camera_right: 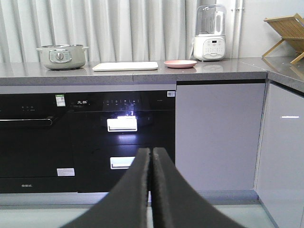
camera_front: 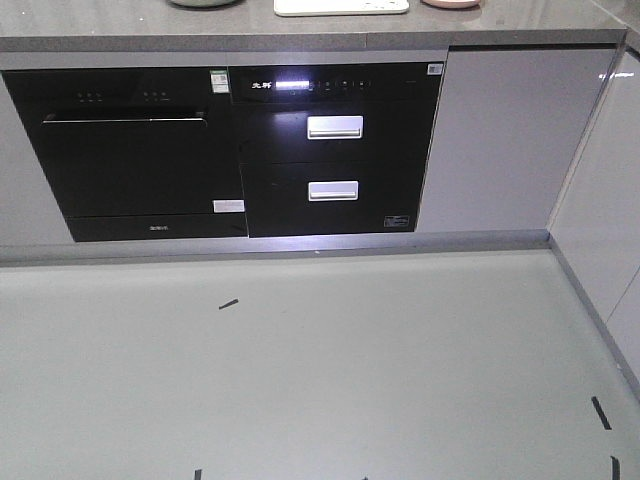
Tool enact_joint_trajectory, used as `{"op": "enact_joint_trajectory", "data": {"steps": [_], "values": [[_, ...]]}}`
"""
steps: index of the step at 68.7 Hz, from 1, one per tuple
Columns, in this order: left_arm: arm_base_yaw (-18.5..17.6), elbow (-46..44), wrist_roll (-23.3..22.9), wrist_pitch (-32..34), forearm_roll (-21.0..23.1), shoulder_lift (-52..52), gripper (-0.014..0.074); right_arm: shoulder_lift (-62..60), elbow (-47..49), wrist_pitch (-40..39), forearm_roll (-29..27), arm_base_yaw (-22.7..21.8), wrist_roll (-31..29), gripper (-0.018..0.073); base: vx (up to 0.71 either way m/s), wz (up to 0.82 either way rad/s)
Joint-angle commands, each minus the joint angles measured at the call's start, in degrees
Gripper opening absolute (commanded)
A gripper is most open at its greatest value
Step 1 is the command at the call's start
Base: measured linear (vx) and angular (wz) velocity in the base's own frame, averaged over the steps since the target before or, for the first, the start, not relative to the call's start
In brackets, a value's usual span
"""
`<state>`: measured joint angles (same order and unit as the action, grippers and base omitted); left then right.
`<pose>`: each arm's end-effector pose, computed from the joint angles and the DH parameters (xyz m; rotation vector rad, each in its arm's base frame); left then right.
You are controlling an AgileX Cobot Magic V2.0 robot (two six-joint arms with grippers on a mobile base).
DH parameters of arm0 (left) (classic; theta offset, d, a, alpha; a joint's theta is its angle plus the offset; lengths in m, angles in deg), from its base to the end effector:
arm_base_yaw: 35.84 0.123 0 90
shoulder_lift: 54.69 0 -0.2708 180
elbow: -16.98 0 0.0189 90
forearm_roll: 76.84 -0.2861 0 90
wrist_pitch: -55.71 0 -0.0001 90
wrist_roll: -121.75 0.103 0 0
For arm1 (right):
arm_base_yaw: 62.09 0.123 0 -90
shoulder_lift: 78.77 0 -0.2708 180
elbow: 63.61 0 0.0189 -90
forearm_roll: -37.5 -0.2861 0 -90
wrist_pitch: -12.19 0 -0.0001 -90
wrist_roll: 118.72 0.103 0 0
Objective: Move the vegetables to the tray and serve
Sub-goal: 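Drive the base forward to the counter with the pot and tray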
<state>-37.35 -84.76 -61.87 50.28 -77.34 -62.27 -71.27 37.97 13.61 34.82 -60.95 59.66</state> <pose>0.1185 -0.0030 0.1959 -0.0231 1.5931 -0.0623 0.1184 0.0025 0.2022 -0.0020 1.5244 0.0315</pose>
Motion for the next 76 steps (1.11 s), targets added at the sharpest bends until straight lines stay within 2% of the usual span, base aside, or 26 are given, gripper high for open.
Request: {"op": "enact_joint_trajectory", "data": {"steps": [1, 76], "values": [[0.0, 1.6, -0.2, 4.4, 0.5, 0.8, -0.0006, -0.3, -0.9, -4.4, 0.5, 0.0, -0.2, -0.0006, 0.14, -0.02], [0.0, 1.6, -0.2, 4.4, 0.5, 0.8, -0.0006, -0.3, -0.9, -4.4, 0.5, 0.0, -0.2, -0.0006, 0.16, -0.01]]}}
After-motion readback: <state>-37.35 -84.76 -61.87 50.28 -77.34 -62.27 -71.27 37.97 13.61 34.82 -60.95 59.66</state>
